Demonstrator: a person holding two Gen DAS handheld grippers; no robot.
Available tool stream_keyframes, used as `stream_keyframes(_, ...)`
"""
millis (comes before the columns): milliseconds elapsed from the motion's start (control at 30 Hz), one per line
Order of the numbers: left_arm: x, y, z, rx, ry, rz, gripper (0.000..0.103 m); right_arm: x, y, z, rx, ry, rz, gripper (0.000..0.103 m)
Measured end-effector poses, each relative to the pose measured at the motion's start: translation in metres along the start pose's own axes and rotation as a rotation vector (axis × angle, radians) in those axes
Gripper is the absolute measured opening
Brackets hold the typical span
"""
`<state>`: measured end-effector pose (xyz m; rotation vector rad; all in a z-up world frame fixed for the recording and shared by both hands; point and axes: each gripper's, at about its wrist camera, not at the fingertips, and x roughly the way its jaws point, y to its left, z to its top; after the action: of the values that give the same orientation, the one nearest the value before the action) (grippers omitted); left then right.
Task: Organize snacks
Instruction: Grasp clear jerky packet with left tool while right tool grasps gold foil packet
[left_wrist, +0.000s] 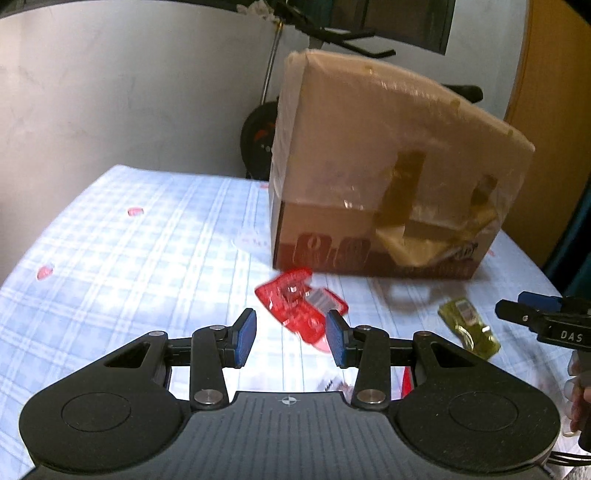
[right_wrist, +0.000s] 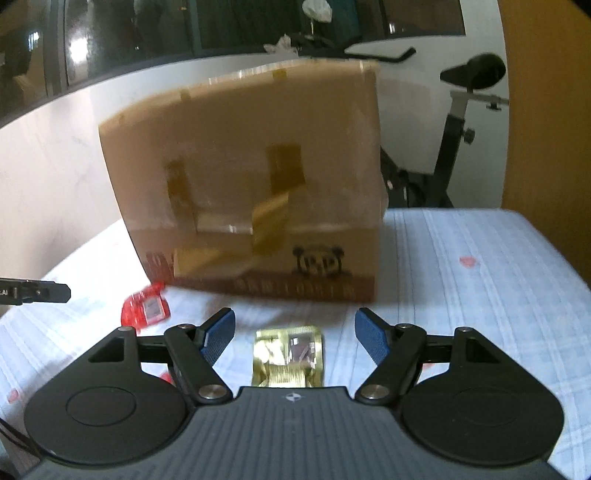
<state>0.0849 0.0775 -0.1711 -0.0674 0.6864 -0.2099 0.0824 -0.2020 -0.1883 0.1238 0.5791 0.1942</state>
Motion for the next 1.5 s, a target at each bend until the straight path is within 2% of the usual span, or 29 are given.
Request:
stream_keyframes(200, 0.005, -0.005, -0.015, -0.005, 0.044, -0.018, 0.043, 0.017, 0.003, -0.016, -0.013, 0.072, -0.002, 0.075)
stream_keyframes(533, 0.009, -0.020, -0.034, 0.017, 0.113, -0.044, 0.044, 0.046, 0.016, -0.023, -0.074, 0.137, -0.018, 0.075)
stream_keyframes(567, 0.009, -0.021, -0.035, 0.024, 0.118, -0.047, 0.044, 0.047, 0.018, -0.025, -0.088, 0.132, -0.023, 0.075)
stream_keyframes(700, 0.013, -0.027, -0.039, 0.048, 0.141, -0.060, 0.044, 0.045, 0.022, -0.028, -0.131, 0.120, -0.026, 0.058)
stream_keyframes(933, 0.018, -0.032, -0.044, 0.078, 0.176, -0.057, 0.044, 0.040, 0.034, -0.033, -0.201, 0.097, -0.002, 0.058)
stream_keyframes(1500, 0.018, -0.028, -0.041, 0.077, 0.202, -0.032, 0.045, 0.041, 0.030, -0.031, -0.168, 0.100, 0.016, 0.058)
